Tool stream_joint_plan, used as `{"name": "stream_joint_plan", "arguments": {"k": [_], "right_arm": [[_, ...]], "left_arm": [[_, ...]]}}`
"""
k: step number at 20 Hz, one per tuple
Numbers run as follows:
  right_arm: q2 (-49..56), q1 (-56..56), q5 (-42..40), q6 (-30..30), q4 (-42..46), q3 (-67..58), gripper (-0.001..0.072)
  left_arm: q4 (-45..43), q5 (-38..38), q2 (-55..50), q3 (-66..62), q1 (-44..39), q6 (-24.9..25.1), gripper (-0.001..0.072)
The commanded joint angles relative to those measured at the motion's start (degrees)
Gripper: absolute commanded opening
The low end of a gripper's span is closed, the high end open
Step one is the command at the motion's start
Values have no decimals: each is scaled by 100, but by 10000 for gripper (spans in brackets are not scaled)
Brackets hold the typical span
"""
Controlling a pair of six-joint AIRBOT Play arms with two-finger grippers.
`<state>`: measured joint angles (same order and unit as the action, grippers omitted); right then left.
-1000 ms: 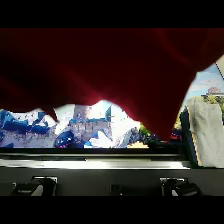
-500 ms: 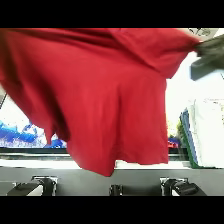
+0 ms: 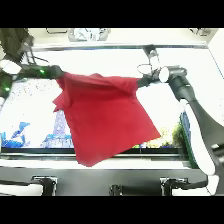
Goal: Fold the shirts.
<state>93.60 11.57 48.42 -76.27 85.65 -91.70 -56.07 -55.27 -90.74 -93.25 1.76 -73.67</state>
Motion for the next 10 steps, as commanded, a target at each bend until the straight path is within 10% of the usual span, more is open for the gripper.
{"name": "stream_joint_plan", "arguments": {"k": [1,4,6,7,9,10], "right_arm": [[682,4,227,-153,-581,-4,49],[658,-2,133,-101,-586,-9,100],[446,-2,122,52,-376,-7,444],[264,-9,142,181,-278,-9,572],[-201,-258,442,455,-372,-13,630],[-450,-546,728,765,-610,-13,630]], "left_arm": [[15,-184,-752,17,-7,39,36],[11,-212,-841,15,24,44,36],[13,-234,-835,-46,79,42,43],[9,-289,-828,-125,127,42,185],[-9,-739,-831,-485,319,20,700],[-125,-1067,-828,-732,479,17,707]]}}
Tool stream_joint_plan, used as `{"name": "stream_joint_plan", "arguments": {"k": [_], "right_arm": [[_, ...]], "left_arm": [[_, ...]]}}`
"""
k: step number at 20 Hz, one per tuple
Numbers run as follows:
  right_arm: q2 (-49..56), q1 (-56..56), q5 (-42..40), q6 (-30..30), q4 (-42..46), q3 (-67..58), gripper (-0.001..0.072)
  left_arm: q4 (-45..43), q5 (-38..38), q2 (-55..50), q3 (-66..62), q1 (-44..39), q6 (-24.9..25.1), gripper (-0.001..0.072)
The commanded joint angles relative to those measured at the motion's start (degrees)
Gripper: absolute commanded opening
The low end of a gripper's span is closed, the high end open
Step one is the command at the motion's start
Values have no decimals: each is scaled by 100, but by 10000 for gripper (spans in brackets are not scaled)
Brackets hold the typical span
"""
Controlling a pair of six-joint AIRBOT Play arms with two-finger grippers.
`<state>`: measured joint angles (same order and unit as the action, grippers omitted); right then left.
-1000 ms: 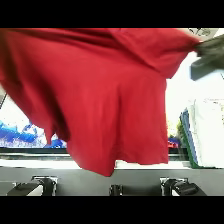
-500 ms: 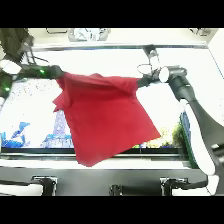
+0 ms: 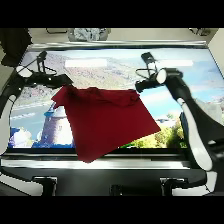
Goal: Fold the shirts.
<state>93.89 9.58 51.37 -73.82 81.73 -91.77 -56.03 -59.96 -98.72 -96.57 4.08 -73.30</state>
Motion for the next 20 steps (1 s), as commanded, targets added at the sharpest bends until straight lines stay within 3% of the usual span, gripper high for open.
{"name": "stream_joint_plan", "arguments": {"k": [1,4,6,8,12,16,18,19,20], "right_arm": [[-675,-691,785,807,-470,-7,630],[-951,-1864,2540,1375,-1108,2,625],[-949,-2291,3499,1504,-1130,149,626],[-957,-2321,3886,1631,-1145,505,626],[-1113,-1908,3762,1880,-1364,1519,627],[-1360,-1569,3423,1921,-1364,2326,627],[-1480,-1539,3362,1926,-1547,2719,627],[-1554,-1539,3289,1945,-1635,2940,627],[-1659,-1539,3174,1947,-1714,3202,629]], "left_arm": [[-374,-935,-31,-627,413,-105,706],[-1427,-1902,-55,-800,942,-992,706],[-1526,-2284,-94,-446,1200,-1252,706],[-1294,-2280,-96,188,1266,-1279,706],[-295,-1847,-96,1565,1036,-673,705],[-236,-1486,-151,1989,778,-592,703],[-238,-1449,-203,1993,658,-551,636],[-240,-1386,-208,1991,614,-553,636],[-240,-1331,-208,1991,581,-553,581]]}}
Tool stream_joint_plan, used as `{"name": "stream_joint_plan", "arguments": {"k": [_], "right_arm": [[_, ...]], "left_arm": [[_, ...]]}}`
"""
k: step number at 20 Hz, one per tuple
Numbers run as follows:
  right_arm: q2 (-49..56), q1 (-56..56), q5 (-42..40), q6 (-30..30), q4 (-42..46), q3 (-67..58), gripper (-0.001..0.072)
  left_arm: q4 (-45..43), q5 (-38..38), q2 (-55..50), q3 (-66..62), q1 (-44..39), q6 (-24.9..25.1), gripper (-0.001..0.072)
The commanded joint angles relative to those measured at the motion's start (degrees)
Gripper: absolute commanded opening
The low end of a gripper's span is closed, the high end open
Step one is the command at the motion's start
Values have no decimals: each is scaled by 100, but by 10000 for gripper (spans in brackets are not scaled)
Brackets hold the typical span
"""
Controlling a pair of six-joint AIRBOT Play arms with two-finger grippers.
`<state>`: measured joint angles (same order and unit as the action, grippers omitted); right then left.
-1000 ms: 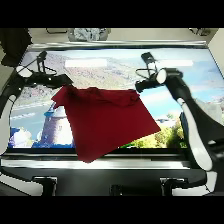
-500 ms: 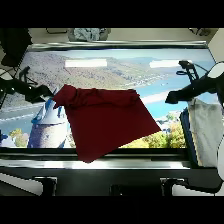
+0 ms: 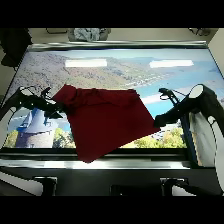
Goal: Fold the shirts.
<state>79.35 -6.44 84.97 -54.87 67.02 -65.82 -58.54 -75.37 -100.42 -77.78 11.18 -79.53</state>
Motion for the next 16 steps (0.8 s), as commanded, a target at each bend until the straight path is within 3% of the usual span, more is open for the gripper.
{"name": "stream_joint_plan", "arguments": {"k": [1,2,4,5,8,11,16], "right_arm": [[-328,63,-321,52,-372,898,640],[-442,63,-446,55,-516,1176,709],[-595,63,-699,48,-798,1716,706],[-601,63,-852,50,-1010,1941,706],[-595,68,-1541,120,-2055,2533,706],[-564,297,-2076,74,-2402,2916,705],[-546,1563,-3873,-616,-2973,2990,706]], "left_arm": [[11,275,-37,111,-146,37,505],[11,356,-37,111,-155,-22,429],[13,450,-37,111,-175,-15,138],[13,450,-35,111,-175,-9,58],[13,428,48,109,-175,116,36],[13,428,164,109,-173,181,36],[13,319,208,111,-210,186,35]]}}
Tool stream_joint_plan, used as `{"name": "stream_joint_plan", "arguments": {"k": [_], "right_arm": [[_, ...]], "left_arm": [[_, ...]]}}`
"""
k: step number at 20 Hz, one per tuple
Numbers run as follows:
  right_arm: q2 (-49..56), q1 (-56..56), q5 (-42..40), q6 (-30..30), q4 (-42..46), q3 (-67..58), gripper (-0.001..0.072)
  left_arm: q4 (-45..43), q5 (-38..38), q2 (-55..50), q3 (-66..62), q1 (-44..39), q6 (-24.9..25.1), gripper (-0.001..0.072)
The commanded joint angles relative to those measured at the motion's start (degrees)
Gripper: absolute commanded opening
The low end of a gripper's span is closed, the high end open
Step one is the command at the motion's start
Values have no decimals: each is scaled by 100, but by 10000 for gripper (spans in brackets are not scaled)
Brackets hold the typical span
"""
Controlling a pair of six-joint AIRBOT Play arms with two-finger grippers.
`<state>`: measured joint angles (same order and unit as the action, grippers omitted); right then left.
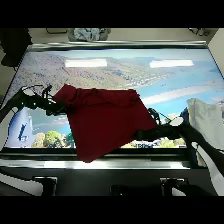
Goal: Fold the shirts.
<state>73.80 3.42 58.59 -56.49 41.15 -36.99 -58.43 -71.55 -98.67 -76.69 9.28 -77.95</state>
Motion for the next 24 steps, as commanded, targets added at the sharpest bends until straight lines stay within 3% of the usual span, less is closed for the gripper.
{"name": "stream_joint_plan", "arguments": {"k": [1,3,4,5,6,7,9,12,14,19,24], "right_arm": [[9,763,-1593,-734,-393,107,705],[9,973,-2072,-1307,-393,107,664],[9,1003,-2229,-1447,-389,107,587],[9,1005,-2330,-1458,-389,107,450],[9,1001,-2420,-1451,-380,107,221],[7,981,-2485,-1447,-339,103,48],[4,973,-2551,-1427,264,-57,48],[4,407,-1727,-1440,1915,-791,48],[7,-310,-1410,-1493,2439,-1366,48],[7,-1604,-1753,-1469,2441,-2164,49],[57,-1681,-1650,-1467,2426,-2173,50]], "left_arm": [[2,-79,44,2,-20,70,35],[2,-83,72,0,-20,127,36],[0,-83,92,0,-20,173,35],[0,-85,107,0,-20,173,36],[0,-90,125,2,-20,177,36],[0,-105,149,2,-20,236,36],[-2,-201,219,2,-20,323,35],[0,-667,358,20,-146,531,35],[48,-938,516,240,-496,623,35],[1749,-807,699,1121,-2208,901,35],[1930,446,697,1228,-3803,468,36]]}}
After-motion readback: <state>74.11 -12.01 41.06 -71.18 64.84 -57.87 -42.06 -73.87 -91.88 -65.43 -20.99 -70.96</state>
